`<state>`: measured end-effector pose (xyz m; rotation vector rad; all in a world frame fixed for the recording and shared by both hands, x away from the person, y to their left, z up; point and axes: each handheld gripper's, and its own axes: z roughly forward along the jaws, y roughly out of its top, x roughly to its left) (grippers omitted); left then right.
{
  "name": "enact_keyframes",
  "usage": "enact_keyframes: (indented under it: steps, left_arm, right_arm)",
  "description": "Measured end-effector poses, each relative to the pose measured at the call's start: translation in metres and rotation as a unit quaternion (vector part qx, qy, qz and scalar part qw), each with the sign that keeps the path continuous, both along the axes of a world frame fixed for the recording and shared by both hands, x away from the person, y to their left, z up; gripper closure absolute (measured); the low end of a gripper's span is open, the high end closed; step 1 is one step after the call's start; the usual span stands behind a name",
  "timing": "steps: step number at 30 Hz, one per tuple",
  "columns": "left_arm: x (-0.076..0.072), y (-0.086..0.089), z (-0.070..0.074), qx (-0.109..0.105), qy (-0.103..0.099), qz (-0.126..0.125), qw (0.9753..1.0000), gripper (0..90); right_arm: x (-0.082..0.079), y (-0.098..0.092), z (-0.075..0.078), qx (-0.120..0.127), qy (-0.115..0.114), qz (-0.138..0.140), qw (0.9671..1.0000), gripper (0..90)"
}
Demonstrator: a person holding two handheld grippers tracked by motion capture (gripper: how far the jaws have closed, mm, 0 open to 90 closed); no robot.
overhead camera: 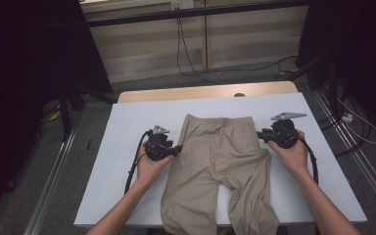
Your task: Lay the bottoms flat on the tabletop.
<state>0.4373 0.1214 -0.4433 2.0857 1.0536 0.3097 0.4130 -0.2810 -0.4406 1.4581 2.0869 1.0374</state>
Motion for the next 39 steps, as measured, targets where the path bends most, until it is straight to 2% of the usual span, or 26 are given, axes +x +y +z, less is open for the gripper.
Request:
enact_keyframes:
  steps: [3, 4, 5, 8, 11, 12, 14, 16, 18, 19, 21, 22, 23, 24, 25, 26, 29, 30, 33, 35, 39]
  left_arm:
    - [0.015, -0.008, -0.001, -0.004, 0.008, 0.008, 0.9999, 51.8]
    - [0.021, -0.013, -0.002, -0.006, 0.005, 0.015, 0.9999, 51.8]
    - [0.027, -0.015, -0.002, -0.001, 0.008, 0.011, 0.9999, 52.7]
    - [0.04, -0.024, -0.004, -0.003, 0.012, 0.018, 0.9998, 54.3]
    - [0.054, -0.031, -0.004, 0.017, 0.003, 0.017, 0.9997, 54.9]
    - [0.058, -0.033, -0.005, 0.015, 0.002, 0.017, 0.9997, 55.0]
    - [0.067, -0.035, -0.007, 0.002, 0.012, 0.027, 0.9996, 55.4]
    - [0.073, -0.037, -0.011, -0.01, 0.014, 0.033, 0.9993, 56.8]
    - [0.079, -0.04, -0.014, -0.016, 0.022, 0.037, 0.999, 57.4]
    - [0.082, -0.041, -0.015, -0.021, 0.032, 0.033, 0.9987, 59.6]
    - [0.085, -0.044, -0.016, -0.018, 0.035, 0.04, 0.9984, 62.7]
    - [0.086, -0.045, -0.017, -0.017, 0.035, 0.04, 0.9984, 67.8]
    - [0.087, -0.046, -0.016, -0.014, 0.036, 0.041, 0.9984, 71.8]
    - [0.088, -0.046, -0.016, -0.012, 0.04, 0.041, 0.9983, 83.2]
    - [0.088, -0.046, -0.015, -0.02, 0.047, 0.041, 0.9979, 88.7]
    - [0.089, -0.045, -0.015, -0.021, 0.051, 0.039, 0.9977, 89.6]
    - [0.09, -0.041, -0.01, -0.033, 0.043, 0.048, 0.9974, 90.0]
    - [0.091, -0.039, -0.007, -0.033, 0.035, 0.052, 0.9975, 90.0]
    - [0.095, -0.031, 0.001, -0.047, 0.022, 0.061, 0.9968, 90.0]
    - [0.098, -0.025, 0.009, -0.048, 0.012, 0.064, 0.9967, 90.0]
    - [0.106, -0.012, 0.02, -0.061, 0.0, 0.086, 0.9945, 90.0]
  right_arm:
    - [0.018, 0.002, -0.004, 0.005, 0.003, -0.006, 1.0, 61.8]
    - [0.023, 0.002, -0.005, 0.008, 0.006, -0.005, 0.9999, 61.7]
    - [0.03, 0.003, -0.007, 0.011, 0.01, -0.008, 0.9999, 61.4]
    - [0.046, 0.005, -0.01, 0.02, 0.011, -0.015, 0.9996, 60.5]
    - [0.058, 0.007, -0.01, 0.024, 0.012, -0.019, 0.9995, 61.4]
    - [0.063, 0.009, -0.01, 0.022, 0.012, -0.016, 0.9995, 62.3]
    - [0.069, 0.011, -0.012, 0.023, 0.013, -0.02, 0.9994, 63.3]
    - [0.073, 0.013, -0.015, 0.025, 0.025, -0.02, 0.9992, 64.7]
    - [0.076, 0.015, -0.019, 0.015, 0.03, -0.029, 0.999, 68.4]
    - [0.077, 0.016, -0.02, 0.012, 0.034, -0.033, 0.9988, 73.2]
    - [0.078, 0.014, -0.021, 0.016, 0.035, -0.036, 0.9986, 79.4]
    - [0.079, 0.012, -0.021, 0.017, 0.04, -0.038, 0.9983, 84.6]
    - [0.08, 0.01, -0.02, 0.017, 0.044, -0.039, 0.9981, 85.8]
    - [0.081, 0.009, -0.019, 0.018, 0.043, -0.037, 0.9982, 86.3]
    - [0.082, 0.009, -0.018, 0.019, 0.046, -0.035, 0.9982, 86.6]
    - [0.083, 0.01, -0.016, 0.019, 0.042, -0.032, 0.9984, 86.8]
    - [0.087, 0.01, -0.011, 0.028, 0.029, -0.033, 0.9987, 86.8]
    - [0.089, 0.01, -0.009, 0.03, 0.028, -0.034, 0.9986, 86.8]
    - [0.098, 0.011, 0.001, 0.041, 0.007, -0.038, 0.9984, 86.8]
    - [0.104, 0.015, 0.01, 0.04, -0.002, -0.035, 0.9986, 86.8]
    - [0.117, 0.025, 0.026, 0.034, -0.02, -0.035, 0.9986, 86.8]
